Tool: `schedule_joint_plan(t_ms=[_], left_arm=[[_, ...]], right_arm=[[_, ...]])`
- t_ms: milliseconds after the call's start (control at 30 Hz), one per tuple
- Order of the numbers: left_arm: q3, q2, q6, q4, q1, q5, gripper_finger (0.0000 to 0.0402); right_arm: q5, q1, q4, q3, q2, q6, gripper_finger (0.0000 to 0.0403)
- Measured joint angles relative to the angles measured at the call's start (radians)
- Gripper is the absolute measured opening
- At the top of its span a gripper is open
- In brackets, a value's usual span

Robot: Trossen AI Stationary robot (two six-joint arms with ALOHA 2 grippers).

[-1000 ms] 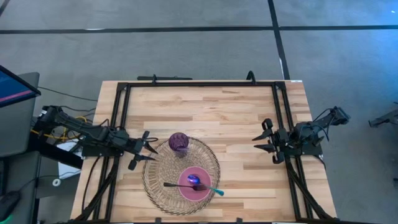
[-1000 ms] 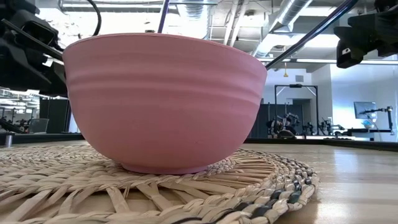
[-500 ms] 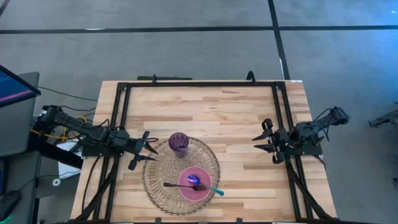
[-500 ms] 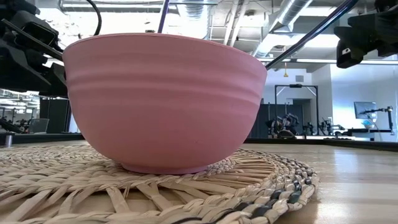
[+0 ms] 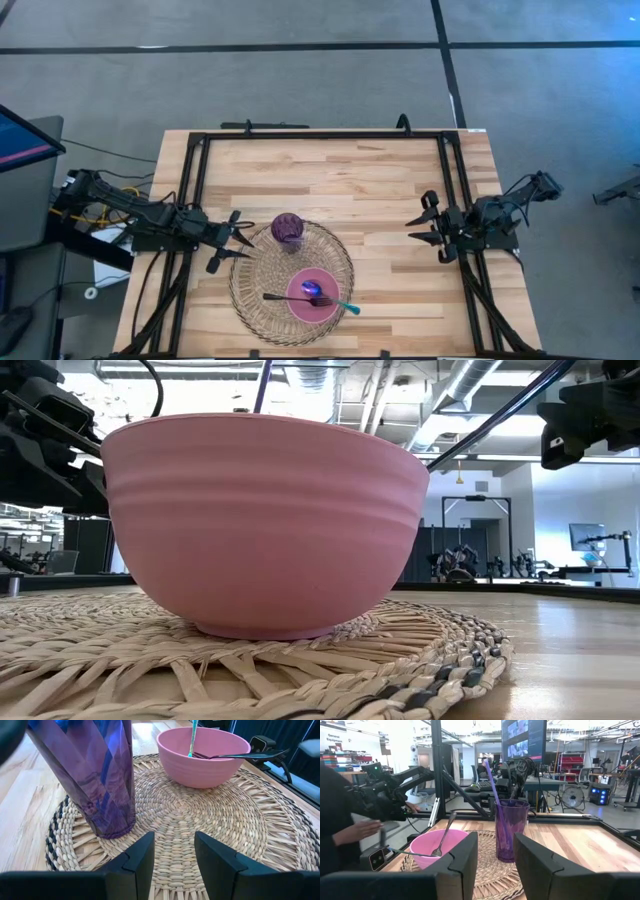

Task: Pick & Place Utensil
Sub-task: Return to Home Position

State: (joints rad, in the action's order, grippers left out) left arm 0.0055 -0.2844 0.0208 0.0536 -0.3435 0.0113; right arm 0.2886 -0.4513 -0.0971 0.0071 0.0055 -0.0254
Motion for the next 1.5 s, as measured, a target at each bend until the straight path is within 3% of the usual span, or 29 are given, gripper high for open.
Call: schedule_joint_plan(t_ms=[1267,1500], left_arm=[[0.0,-0.002,-0.011,0.021,0.0,0.0,0.014],[0.0,0.079,-0.005,0.014,0.0,-0.022,0.014]], right_arm=[[0.0,0.0,0.0,0.0,0.0,0.0,0.0118],[0.0,0.0,0.0,0.0,0.0,0.0,0.0118]])
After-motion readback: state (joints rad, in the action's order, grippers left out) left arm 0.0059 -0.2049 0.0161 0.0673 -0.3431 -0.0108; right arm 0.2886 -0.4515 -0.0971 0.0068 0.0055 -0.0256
